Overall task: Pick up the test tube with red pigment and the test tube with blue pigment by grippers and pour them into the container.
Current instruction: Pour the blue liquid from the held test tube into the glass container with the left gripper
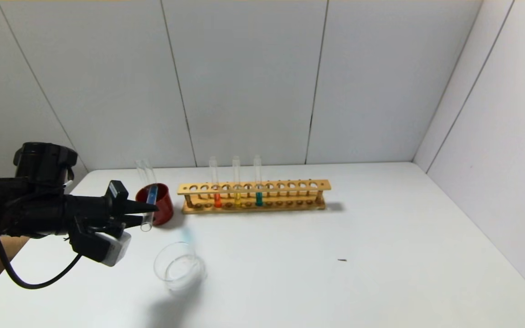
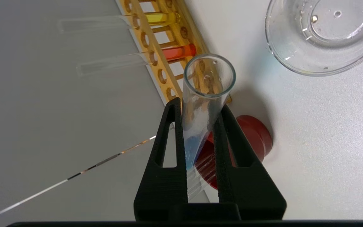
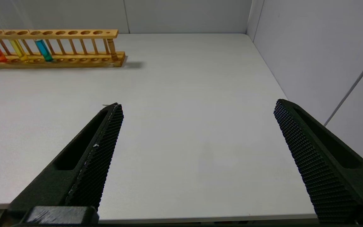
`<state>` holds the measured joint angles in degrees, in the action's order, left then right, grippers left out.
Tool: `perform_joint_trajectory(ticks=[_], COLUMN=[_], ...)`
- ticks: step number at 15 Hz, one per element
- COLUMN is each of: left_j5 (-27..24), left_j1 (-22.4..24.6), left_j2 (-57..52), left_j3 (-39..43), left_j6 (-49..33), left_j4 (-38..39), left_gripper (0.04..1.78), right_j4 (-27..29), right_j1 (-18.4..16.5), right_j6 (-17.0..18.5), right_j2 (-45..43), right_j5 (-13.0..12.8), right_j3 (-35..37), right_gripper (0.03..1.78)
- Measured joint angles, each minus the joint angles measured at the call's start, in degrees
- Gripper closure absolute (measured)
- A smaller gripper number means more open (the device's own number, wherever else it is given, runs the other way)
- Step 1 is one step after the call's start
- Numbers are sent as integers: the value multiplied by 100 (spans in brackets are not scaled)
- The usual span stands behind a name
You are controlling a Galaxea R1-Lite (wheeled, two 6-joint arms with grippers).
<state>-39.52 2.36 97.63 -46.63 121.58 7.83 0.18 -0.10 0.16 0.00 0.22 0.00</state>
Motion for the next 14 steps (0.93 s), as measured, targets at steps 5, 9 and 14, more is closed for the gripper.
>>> perform_joint_trajectory(ticks=[5,9,14], left_j5=[566,907,1340], left_j1=[-168,-218,-283], left_j2=[239,308,352], left_j3=[-284,-378,-373], left_j6=[265,662,773], left_j4=[-328,-339,-334], left_gripper=[152,152,152], right_j4=[0,0,0], right_j1=[0,0,0], right_j6=[0,2,2], right_j2=[0,0,0], right_j5=[2,0,2], right_j3=[0,0,0], right_gripper=[6,6,6])
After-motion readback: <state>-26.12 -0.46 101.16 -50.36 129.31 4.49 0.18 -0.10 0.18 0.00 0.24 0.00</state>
